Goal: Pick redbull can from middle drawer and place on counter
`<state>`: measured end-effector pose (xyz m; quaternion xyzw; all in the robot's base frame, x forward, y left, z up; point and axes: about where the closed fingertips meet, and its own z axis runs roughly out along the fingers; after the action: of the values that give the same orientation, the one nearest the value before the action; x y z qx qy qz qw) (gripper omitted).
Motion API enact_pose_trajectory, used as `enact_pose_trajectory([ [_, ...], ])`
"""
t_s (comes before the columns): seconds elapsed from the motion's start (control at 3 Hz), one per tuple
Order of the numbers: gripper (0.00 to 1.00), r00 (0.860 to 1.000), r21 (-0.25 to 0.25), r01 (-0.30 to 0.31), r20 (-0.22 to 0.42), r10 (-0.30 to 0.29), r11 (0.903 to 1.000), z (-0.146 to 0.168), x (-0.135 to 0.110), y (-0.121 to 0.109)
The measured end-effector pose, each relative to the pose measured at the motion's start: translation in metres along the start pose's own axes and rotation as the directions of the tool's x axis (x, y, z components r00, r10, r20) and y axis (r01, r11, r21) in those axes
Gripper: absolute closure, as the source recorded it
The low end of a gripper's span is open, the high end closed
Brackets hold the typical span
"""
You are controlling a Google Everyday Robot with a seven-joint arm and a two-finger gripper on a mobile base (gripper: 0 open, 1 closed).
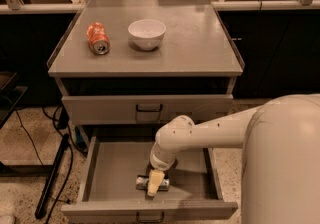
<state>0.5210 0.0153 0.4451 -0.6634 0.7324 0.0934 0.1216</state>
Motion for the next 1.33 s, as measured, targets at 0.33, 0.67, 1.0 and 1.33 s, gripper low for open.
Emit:
enact_pose_trajectory([
  [0.33, 0.0, 0.999, -0.021, -0.038, 0.017, 0.039, 0.999, 0.025, 0.013, 0.008],
  [0.67, 0.0, 0.997, -0.051, -0.062, 0.033, 0.064, 0.9968, 0.054, 0.025, 0.01],
  [1.0, 0.0, 0.997, -0.023, -0.068, 0.03, 0.069, 0.9974, 0.021, 0.017, -0.005],
  [1.33, 0.0, 0.997, -0.021, -0.074, 0.03, 0.075, 0.997, 0.025, 0.019, -0.004],
])
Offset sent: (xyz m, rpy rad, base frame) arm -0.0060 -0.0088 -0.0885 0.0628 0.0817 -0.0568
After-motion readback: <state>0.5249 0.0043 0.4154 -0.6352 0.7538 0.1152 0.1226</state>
